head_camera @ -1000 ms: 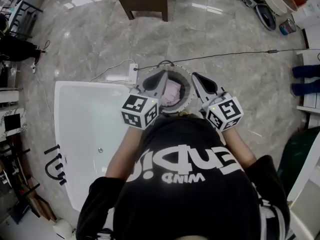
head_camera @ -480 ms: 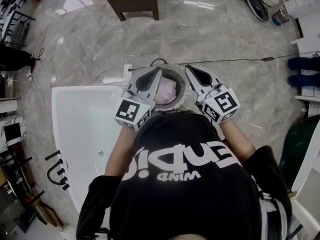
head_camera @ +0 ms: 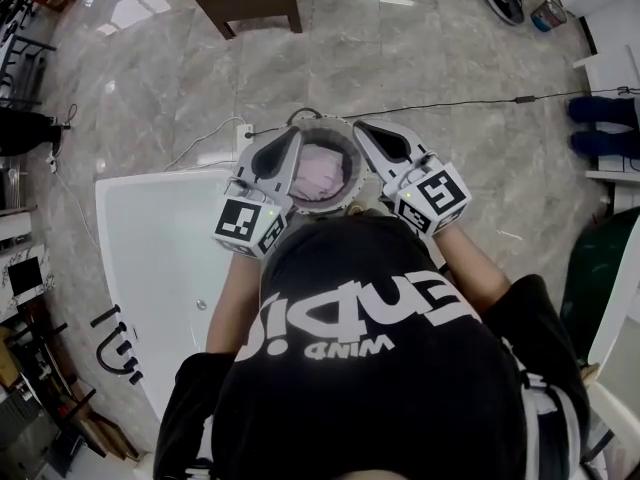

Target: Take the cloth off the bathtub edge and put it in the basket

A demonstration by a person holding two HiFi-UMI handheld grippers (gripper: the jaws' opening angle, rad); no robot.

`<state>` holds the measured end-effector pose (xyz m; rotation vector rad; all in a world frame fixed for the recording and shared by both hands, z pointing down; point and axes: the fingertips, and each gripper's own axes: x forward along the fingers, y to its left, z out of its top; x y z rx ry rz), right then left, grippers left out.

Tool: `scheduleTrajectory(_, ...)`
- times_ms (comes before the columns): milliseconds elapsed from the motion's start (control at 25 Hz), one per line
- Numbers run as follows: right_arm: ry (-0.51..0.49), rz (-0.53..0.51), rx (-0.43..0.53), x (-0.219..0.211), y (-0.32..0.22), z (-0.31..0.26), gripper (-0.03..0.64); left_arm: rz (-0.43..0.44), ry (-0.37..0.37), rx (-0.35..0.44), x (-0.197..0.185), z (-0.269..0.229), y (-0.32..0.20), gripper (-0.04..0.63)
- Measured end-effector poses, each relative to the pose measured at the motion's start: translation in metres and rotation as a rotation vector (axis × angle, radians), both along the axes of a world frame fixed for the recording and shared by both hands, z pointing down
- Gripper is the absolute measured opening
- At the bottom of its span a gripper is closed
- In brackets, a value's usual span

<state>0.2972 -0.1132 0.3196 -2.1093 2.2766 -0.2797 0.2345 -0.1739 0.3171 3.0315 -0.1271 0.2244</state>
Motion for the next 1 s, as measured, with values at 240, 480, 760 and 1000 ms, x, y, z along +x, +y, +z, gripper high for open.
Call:
scheduleTrajectory(240, 0.005, -0.016, 0.010, -0.003, 0.004, -0.006, 0.009, -0.003, -0.004, -0.008, -0.004, 0.001, 0.006, 0.012)
scheduleTrajectory(480, 0.009, -0.051, 0.001, -0.009, 0.010, -0.004, 0.009, -0.003, -0.009, -0.012, -0.006, 0.003, 0.013, 0.012)
scheduleTrajectory(760, 0.007, -0.064, -0.012, -0.020, 0.010, -0.003, 0.009, 0.001, -0.011, -0.024, -0.013, 0.003, 0.019, 0.012)
scheduleTrajectory(1000, 0.019, -0.077, -0.010, -0.024, 0.010, -0.003, 0.009, 0.003, -0.011, -0.030, -0.016, 0.006, 0.022, 0.012)
